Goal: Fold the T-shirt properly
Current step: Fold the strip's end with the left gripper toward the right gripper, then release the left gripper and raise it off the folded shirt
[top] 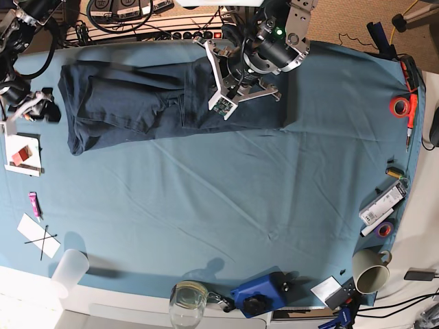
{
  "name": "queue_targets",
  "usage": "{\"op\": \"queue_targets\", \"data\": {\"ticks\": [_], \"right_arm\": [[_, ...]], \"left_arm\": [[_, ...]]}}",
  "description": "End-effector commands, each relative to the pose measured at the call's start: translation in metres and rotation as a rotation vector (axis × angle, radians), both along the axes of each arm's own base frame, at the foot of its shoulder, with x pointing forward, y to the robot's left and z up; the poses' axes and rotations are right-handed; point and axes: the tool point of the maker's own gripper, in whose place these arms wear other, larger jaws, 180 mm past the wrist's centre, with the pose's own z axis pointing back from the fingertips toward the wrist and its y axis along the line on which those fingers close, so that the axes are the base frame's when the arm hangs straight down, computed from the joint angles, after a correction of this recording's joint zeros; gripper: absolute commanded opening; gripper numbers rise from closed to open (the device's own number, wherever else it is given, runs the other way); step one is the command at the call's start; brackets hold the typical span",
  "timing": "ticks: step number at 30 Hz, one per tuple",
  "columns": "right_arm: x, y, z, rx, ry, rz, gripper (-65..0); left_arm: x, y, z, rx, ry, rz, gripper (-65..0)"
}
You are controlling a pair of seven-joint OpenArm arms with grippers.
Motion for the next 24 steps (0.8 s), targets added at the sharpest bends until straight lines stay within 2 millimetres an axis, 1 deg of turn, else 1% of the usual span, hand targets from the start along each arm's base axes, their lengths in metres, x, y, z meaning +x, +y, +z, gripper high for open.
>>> {"op": "queue_targets", "data": {"ticks": [1,4,7,9,11,13,15,19,24], "right_arm": [[0.009,-0.008,0.013,0.012,-0.044,-0.005,-29.3],[0.012,0.0,0.008,0.185,-0.049,-0.01,-29.4],[0.029,-0.001,0.019,0.325,-0.147,-0.041,-29.4],[0.032,-0.005,0.019,0.372,-0.163,-0.062,-29.4],[0.032,-0.009,0.013,0.394,-0.144,-0.081,-29.4],[0.029,-0.009,0.004,0.413,-0.11,-0.087,-29.4],[0.027,-0.002,-0.008,0.433,-0.068,-0.075,-29.4],[0.025,0.023,-0.028,0.45,0.022,-0.008,-29.4],[0.025,0.051,-0.037,0.497,0.067,0.069,-29.4]], "left_arm": [[0.003,-0.005,0.01,-0.034,-0.025,0.002,-65.0],[0.003,-0.005,0.01,-0.034,-0.024,0.003,-65.0],[0.003,-0.005,0.01,-0.034,-0.025,0.002,-65.0],[0.003,-0.005,0.01,-0.036,-0.027,0.003,-65.0],[0.004,-0.005,0.011,-0.038,-0.031,0.004,-65.0],[0.004,-0.006,0.011,-0.041,-0.033,0.004,-65.0],[0.005,-0.006,0.012,-0.041,-0.035,0.005,-65.0],[0.005,-0.006,0.012,-0.045,-0.04,0.006,-65.0],[0.005,-0.006,0.012,-0.044,-0.039,0.006,-65.0]]}}
